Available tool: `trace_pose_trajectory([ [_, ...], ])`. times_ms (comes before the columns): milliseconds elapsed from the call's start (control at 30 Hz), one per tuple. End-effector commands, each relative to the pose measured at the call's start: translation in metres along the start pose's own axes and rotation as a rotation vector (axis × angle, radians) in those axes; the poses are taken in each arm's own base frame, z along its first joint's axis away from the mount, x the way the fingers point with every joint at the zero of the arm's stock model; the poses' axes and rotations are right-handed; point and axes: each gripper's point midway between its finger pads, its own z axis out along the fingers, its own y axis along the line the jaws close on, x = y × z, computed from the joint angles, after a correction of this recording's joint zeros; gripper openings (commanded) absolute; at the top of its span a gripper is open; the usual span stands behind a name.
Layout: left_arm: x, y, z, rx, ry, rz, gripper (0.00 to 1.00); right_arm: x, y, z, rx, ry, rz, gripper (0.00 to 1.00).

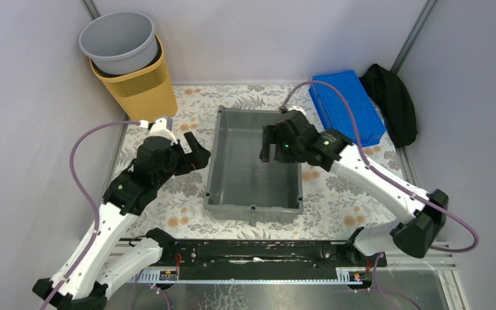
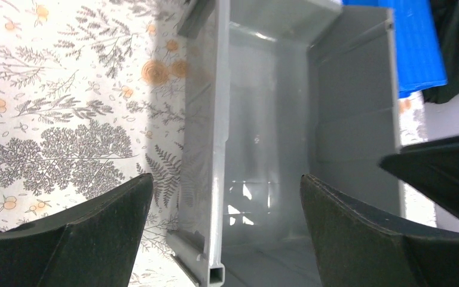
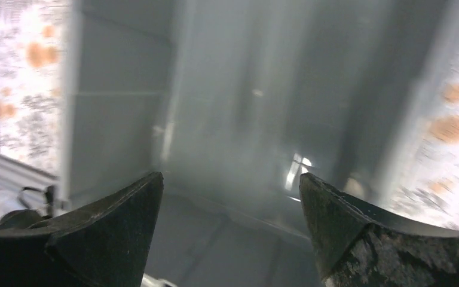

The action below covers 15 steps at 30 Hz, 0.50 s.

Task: Turn the large container upside down
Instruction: Turn the container upside down at the center of the board.

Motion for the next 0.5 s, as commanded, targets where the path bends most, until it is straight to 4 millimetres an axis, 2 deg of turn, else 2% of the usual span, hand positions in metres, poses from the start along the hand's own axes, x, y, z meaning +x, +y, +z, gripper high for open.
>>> trace_pose_trajectory([
  [0, -0.023, -0.014, -0.029, 0.077, -0.077, -0.035, 1.00, -0.023, 0.083, 0.004, -0.185, -0.029, -0.004, 0.92],
  [200, -0.023, -0.022, -0.044, 0.144, -0.087, -0.040, 1.00, -0.027, 0.135, 0.033, -0.223, 0.004, 0.002, 0.92],
  [467, -0.017, -0.031, -0.054, 0.213, -0.067, -0.028, 1.00, -0.009, 0.171, 0.083, -0.200, 0.073, -0.002, 0.92],
])
